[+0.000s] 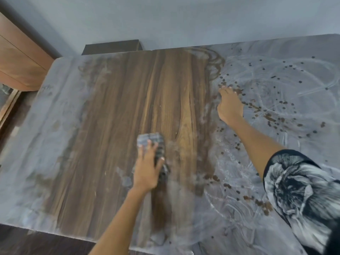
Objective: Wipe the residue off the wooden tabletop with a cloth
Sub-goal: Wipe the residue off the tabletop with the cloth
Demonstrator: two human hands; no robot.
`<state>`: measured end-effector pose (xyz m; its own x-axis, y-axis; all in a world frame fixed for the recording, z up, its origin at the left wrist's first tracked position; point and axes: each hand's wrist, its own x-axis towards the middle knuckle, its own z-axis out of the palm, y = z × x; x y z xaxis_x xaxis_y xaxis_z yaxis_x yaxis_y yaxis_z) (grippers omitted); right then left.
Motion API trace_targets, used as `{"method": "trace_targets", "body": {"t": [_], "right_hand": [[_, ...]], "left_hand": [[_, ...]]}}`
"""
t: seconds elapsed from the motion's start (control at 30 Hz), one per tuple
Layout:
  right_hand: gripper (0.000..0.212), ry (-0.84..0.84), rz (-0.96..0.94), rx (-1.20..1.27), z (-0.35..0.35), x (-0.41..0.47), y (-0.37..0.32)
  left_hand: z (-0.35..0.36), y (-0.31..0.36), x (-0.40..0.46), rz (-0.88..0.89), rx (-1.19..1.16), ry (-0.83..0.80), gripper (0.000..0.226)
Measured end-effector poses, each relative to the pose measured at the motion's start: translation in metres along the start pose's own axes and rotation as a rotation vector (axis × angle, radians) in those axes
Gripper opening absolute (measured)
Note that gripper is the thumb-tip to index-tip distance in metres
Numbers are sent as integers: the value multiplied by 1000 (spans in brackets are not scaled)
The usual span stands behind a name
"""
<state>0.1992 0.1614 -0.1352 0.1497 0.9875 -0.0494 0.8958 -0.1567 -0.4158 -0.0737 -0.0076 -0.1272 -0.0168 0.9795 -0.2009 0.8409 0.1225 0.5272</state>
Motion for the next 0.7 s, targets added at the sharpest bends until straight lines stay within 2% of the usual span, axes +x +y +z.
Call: {"method": "trace_targets", "body": {"t": [0.07, 0.1, 0.17, 0.23, 0.3, 0.37, 0.43, 0.53, 0.6, 0.63, 0.7], "right_hand": [[44, -19, 2, 3, -5, -19, -8], [42, -12, -9, 26, -4, -32, -11], [43, -5, -11, 94, -1, -57, -15], [45, -10, -25, 139, 5, -80, -14], [45, -6, -58, 147, 8, -100, -12], [43, -7, -75, 165, 9, -118, -9], [42, -17, -71, 184, 8, -134, -6], [42, -4, -44, 195, 5, -155, -1], [43, 21, -20, 219, 3, -165, 0], [43, 26, -17, 234, 2, -170, 0], [42, 28, -15, 260, 0, -176, 0]], "left_hand": [[4, 5, 10, -174, 37, 40, 58], [11, 15, 8, -155, 74, 31, 59], [35, 44, -14, 96, 81, -45, 59], [56, 66, -56, 369, 86, -226, 56], [58, 65, -80, 476, 125, -307, 55], [48, 40, -81, 464, 108, -275, 53], [32, 4, -76, 383, 22, -173, 55], [5, -34, -50, 79, -24, 22, 53], [7, -21, -34, -88, 11, 91, 52], [15, -6, -33, -57, 22, 72, 53], [42, 27, -51, 197, -14, -43, 54]]}}
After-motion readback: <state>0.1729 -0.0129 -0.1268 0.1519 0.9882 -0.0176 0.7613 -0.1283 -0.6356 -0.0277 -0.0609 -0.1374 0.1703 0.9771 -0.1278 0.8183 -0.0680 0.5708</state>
